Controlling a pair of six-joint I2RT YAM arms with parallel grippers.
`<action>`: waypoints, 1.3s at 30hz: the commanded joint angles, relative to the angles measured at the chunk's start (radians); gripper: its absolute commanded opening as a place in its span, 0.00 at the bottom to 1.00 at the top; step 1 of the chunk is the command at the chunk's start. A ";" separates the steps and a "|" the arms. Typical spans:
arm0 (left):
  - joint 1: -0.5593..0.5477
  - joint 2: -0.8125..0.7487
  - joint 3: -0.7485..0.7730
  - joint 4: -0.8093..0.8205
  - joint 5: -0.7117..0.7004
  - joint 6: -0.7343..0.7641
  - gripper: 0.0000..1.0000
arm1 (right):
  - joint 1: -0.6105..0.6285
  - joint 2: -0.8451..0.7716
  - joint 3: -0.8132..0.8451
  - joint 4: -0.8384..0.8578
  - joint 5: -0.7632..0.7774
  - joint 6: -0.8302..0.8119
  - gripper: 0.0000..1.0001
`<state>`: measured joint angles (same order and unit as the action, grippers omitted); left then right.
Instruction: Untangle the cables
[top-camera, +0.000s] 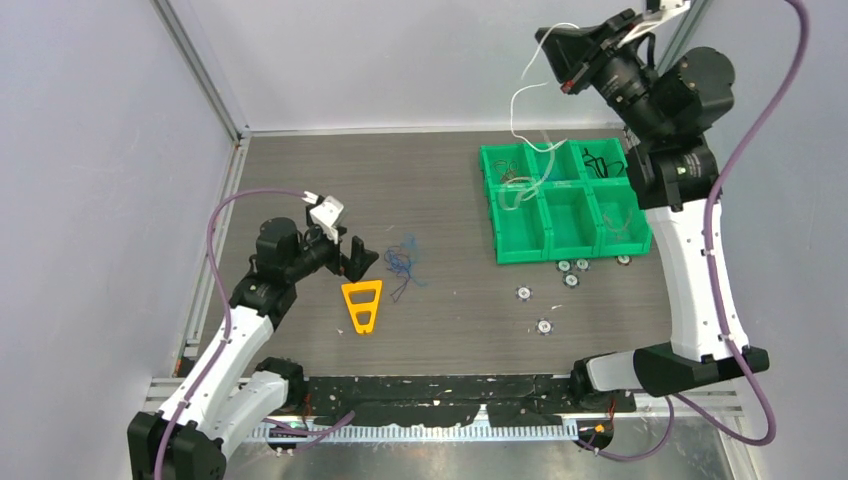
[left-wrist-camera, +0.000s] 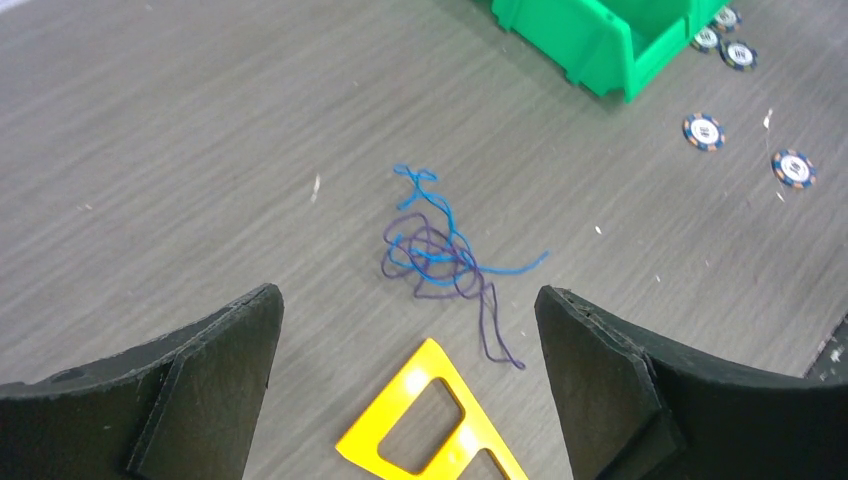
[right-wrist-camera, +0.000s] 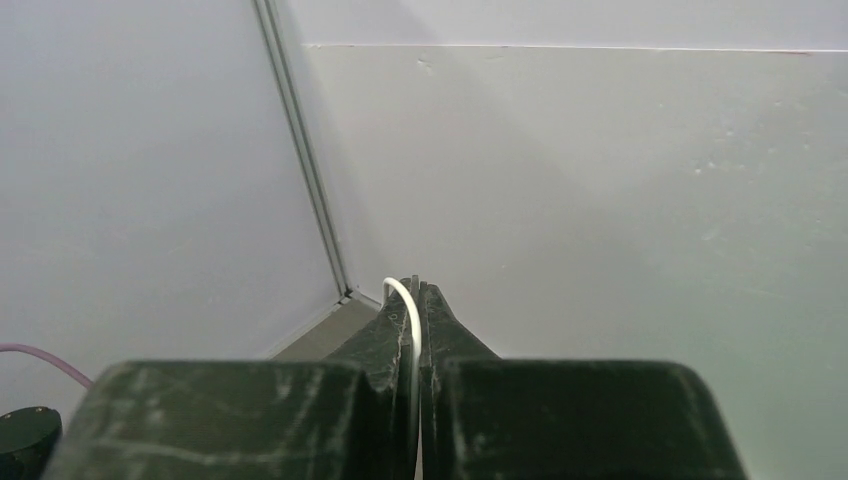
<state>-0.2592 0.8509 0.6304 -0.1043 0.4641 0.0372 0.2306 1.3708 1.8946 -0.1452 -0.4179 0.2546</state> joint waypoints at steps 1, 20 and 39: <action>0.005 -0.026 -0.006 -0.021 0.070 0.006 0.99 | -0.073 -0.070 0.051 -0.037 -0.052 -0.002 0.05; 0.005 0.004 0.051 -0.041 0.070 -0.079 1.00 | -0.335 -0.200 -0.137 -0.249 0.006 -0.157 0.05; 0.005 0.038 0.066 -0.024 0.065 -0.109 1.00 | -0.336 -0.230 -0.411 -0.221 0.227 -0.342 0.05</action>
<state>-0.2592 0.8845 0.6395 -0.1486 0.5171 -0.0692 -0.1005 1.1450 1.5345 -0.4370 -0.2565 -0.0113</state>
